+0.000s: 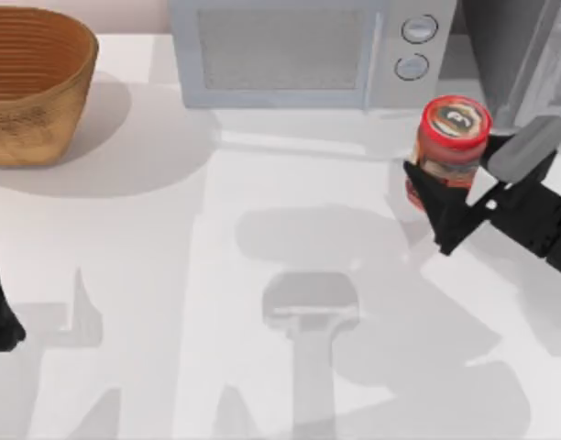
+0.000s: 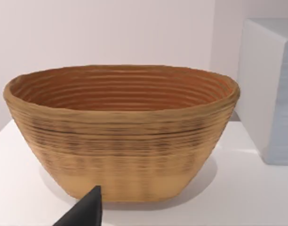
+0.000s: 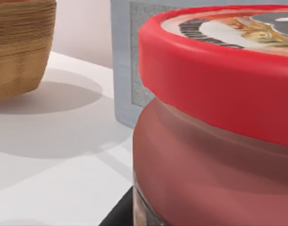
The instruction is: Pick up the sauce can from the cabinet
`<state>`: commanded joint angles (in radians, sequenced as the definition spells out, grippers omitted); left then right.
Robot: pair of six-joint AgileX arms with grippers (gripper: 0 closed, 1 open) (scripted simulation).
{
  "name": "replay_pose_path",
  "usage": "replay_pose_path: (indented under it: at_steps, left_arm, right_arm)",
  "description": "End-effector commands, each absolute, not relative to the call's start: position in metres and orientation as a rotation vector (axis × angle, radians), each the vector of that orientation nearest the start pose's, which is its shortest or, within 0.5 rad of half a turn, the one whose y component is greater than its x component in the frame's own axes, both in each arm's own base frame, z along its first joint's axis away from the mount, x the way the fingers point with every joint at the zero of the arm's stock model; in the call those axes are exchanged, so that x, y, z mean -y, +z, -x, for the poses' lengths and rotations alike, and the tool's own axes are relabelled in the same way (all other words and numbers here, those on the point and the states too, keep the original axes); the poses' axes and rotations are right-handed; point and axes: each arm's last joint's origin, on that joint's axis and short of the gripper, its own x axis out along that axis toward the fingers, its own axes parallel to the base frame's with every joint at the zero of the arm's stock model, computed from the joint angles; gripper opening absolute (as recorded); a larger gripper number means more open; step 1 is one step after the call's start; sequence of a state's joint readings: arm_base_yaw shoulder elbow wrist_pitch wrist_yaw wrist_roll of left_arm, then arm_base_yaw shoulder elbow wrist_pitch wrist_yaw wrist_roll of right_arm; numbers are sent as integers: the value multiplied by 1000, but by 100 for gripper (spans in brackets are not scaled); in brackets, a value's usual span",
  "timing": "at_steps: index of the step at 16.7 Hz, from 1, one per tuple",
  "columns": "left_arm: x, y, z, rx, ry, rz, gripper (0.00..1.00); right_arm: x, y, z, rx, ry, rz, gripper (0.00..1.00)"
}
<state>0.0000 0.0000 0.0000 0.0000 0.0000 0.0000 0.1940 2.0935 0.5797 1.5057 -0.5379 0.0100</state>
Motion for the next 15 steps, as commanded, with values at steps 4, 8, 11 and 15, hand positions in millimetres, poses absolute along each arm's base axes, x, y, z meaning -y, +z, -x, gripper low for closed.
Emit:
replay_pose_path:
  at_steps: [4,8,11,15]
  left_arm:
    - [1,160,-106,0,0,0,100]
    - [1,160,-106,0,0,0,100]
    - [1,160,-106,0,0,0,100]
    - [1,160,-106,0,0,0,100]
  right_arm:
    - [-92,79,-330,-7,753,4,0]
    - [-118,64,-354,-3,760,6,0]
    - [-124,60,-358,-8,762,6,0]
    - [-124,60,-358,-8,762,6,15]
